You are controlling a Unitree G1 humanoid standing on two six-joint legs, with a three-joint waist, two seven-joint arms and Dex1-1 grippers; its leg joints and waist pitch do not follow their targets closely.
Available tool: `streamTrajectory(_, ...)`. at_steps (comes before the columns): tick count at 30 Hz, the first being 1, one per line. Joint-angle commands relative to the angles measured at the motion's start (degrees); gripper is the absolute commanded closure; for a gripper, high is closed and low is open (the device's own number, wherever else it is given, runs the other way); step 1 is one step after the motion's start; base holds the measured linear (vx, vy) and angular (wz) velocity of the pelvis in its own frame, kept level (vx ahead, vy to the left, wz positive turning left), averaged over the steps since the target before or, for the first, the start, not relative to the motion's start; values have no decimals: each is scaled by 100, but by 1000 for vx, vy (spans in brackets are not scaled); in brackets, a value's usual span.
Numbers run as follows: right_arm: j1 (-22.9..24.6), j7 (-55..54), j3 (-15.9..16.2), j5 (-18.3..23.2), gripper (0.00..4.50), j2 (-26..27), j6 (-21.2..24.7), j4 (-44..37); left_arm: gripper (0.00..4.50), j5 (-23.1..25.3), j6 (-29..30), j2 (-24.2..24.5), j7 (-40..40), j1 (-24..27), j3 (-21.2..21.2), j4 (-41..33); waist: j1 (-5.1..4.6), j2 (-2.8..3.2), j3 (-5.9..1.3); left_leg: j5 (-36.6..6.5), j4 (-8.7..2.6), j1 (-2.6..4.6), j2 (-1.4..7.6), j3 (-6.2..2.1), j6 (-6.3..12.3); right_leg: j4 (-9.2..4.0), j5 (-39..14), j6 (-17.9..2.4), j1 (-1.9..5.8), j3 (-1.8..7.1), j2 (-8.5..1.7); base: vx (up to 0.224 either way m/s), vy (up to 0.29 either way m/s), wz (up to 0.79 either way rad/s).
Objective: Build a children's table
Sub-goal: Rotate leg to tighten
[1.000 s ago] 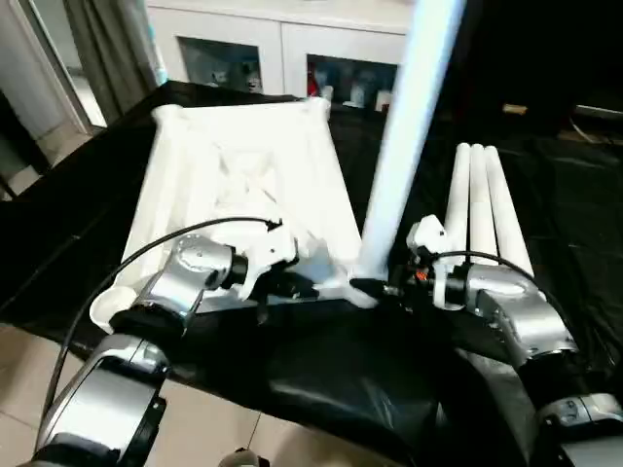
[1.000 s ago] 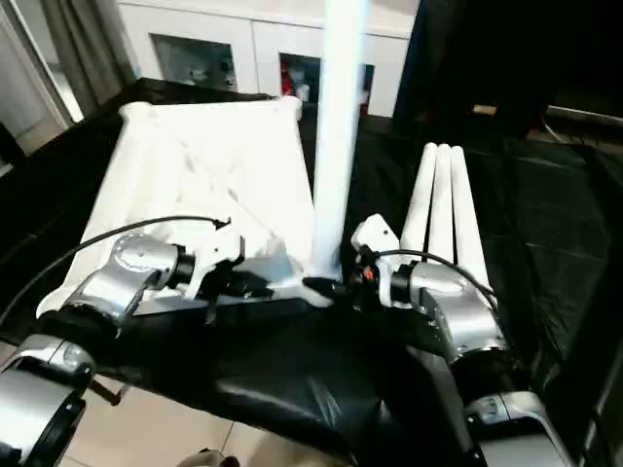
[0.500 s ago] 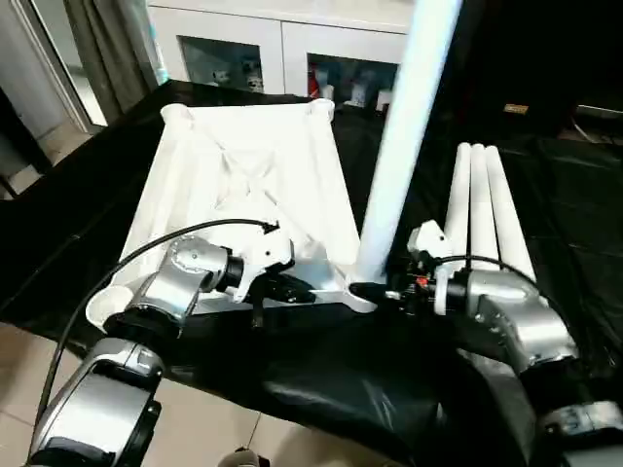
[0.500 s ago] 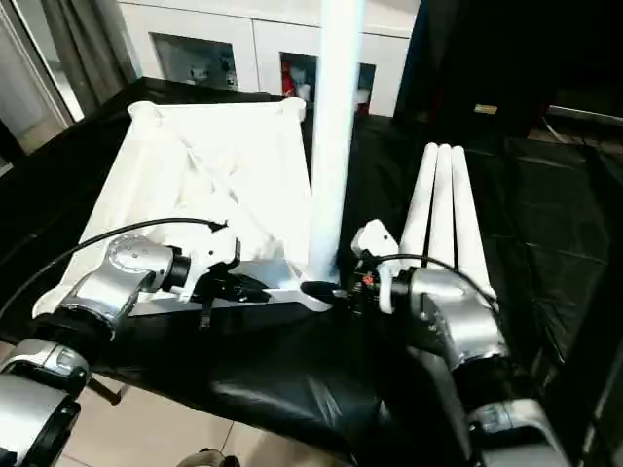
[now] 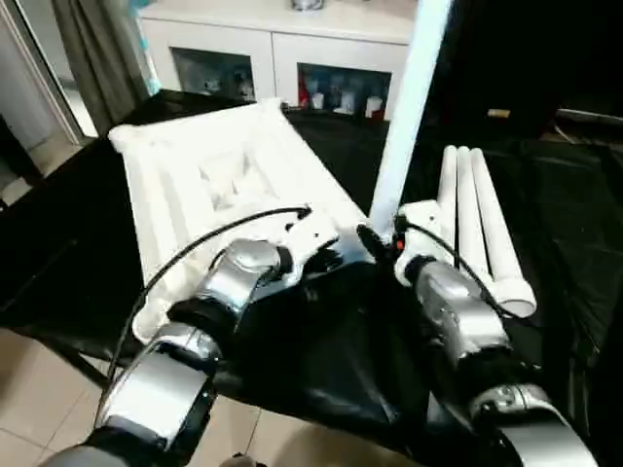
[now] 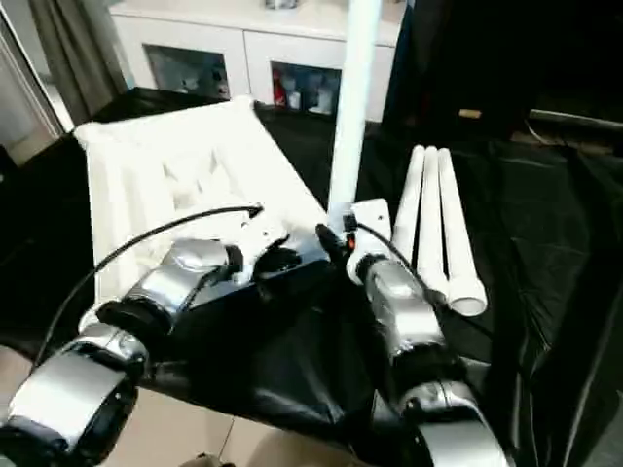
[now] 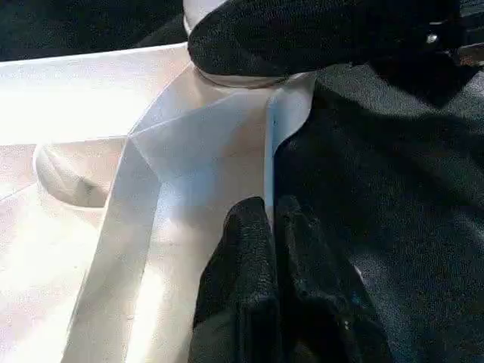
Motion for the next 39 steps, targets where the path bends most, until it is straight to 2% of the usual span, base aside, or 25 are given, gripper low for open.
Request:
streamTrajectory(1,80,600,478,-38,103,250,128,252,450,-38,-97,-150,111,-129,55,2,-20,-34,-336,-1594,-424,84,188,-164,80,-594,-2055,-935,150,295,-523,0,0,0)
streamTrajectory(3,60,817,499,-32,89,105,50,207,450,-55,-158,-47,-59,-90,42,-21,-14,-35,-336,-1565,-424,76,190,-163,108,-583,-1955,-968,162,295,-523,0,0,0)
streamTrajectory(4,51,902,528,-63,65,24,-14,192,450,-66,-204,8,-152,-69,36,-25,-6,-71,-345,-1499,-416,67,187,-160,142,-566,-1888,-987,177,293,-526,0,0,0)
streamTrajectory(5,39,956,558,-106,65,-47,-62,192,450,-69,-237,48,-213,-55,35,-24,-8,-59,-347,-1412,-418,50,194,-162,165,-555,-1778,-1007,185,293,-526,0,0,0)
streamTrajectory(6,42,1105,604,-129,61,-144,-88,151,450,-83,-295,112,-351,-20,26,-48,-6,-80,-343,-1371,-416,43,191,-159,188,-545,-1722,-1026,184,293,-524,0,0,0)
streamTrajectory(8,58,1339,648,-122,61,-268,-83,73,450,-108,-321,191,-560,28,14,-88,-6,-83,-348,-1292,-402,33,185,-146,235,-537,-1638,-1055,199,297,-527,0,0,0)
streamTrajectory(10,151,2222,745,-48,61,-684,-27,-224,450,-173,-412,500,-1242,190,-45,-234,17,-91,-358,-1139,-393,6,186,-144,313,-512,-1448,-1070,236,291,-520,0,0,0)
streamTrajectory(12,263,2887,854,-9,61,-1040,-77,-460,450,-236,-575,752,-1823,322,-106,-375,42,-81,-381,-903,-374,-22,210,-138,419,-437,-915,-1197,245,284,-501,0,0,0)
streamTrajectory(15,369,3476,885,133,61,-1351,-33,-710,450,-334,-595,979,-2385,440,-143,-542,68,-40,-429,-713,-337,-3,236,-124,508,-346,-247,-1414,232,281,-494,0,0,0)
streamTrajectory(16,398,3581,895,160,61,-1422,-61,-774,450,-367,-566,1038,-2527,472,-147,-599,68,-40,-429,-713,-337,-3,236,-124,508,-346,-247,-1414,232,281,-494,0,0,0)
streamTrajectory(17,411,3618,900,169,61,-1451,-76,-800,450,-380,-556,1063,-2581,485,-148,-622,72,-49,-442,-531,-321,-32,240,-128,578,-288,179,-1520,238,267,-487,0,0,0)
streamTrajectory(18,469,3820,901,213,61,-1583,-89,-884,450,-458,-579,1185,-2869,543,-139,-735,68,-53,-443,-521,-313,-33,234,-122,606,-283,254,-1544,232,266,-482,0,0,0)
streamTrajectory(25,613,4278,805,445,61,-1768,22,-1166,450,-692,-487,1473,-3582,720,-101,-1125,113,-28,-429,-705,-303,-38,251,-112,590,-289,79,-1582,190,262,-487,0,0,0)
streamTrajectory(29,623,4343,806,508,61,-1737,50,-1220,450,-700,-472,1517,-3633,767,-107,-1209,116,-33,-428,-724,-307,-31,250,-113,491,-303,-105,-1536,193,266,-492,0,0,0)
streamTrajectory(35,660,4508,844,604,61,-1669,98,-1358,450,-706,-447,1508,-3628,789,-98,-1259,126,-37,-445,-580,-287,-40,242,-111,561,-265,179,-1543,202,266,-487,0,0,0)
streamTrajectory(39,701,4587,855,633,61,-1654,84,-1453,450,-700,-441,1490,-3594,777,-97,-1282,150,-24,-441,-640,-289,-30,245,-111,531,-280,57,-1533,193,263,-486,0,0,0)
